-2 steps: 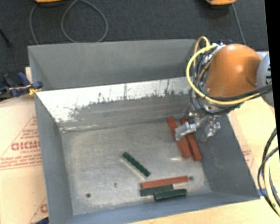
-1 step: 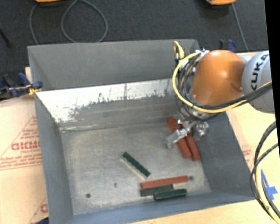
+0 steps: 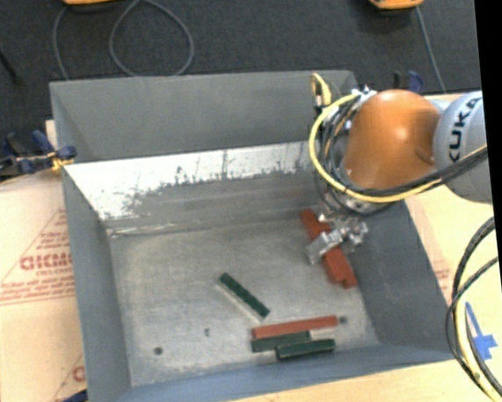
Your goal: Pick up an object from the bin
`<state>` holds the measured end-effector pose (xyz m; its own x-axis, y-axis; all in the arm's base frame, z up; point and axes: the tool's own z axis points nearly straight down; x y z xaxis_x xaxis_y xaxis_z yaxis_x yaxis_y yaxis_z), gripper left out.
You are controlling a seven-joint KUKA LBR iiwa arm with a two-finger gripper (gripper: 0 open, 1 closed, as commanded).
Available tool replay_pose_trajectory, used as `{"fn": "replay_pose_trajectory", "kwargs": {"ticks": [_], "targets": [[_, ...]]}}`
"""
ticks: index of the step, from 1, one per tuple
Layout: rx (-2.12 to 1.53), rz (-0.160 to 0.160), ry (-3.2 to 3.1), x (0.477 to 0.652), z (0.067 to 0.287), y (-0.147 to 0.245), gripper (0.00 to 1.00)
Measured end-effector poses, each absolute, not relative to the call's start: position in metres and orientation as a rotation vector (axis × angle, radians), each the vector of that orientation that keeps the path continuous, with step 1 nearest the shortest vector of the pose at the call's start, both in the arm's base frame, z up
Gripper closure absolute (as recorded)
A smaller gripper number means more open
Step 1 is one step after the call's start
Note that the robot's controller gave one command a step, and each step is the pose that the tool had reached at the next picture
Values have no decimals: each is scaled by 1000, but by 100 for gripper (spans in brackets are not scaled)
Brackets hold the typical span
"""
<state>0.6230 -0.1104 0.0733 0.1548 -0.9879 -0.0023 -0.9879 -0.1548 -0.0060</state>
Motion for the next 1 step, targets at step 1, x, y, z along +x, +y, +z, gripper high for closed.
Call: {"fn": "replay_pose_trajectory", "kwargs": {"ticks": [1], "targets": [[-2363, -15, 2061, 642, 246, -144, 100]]}}
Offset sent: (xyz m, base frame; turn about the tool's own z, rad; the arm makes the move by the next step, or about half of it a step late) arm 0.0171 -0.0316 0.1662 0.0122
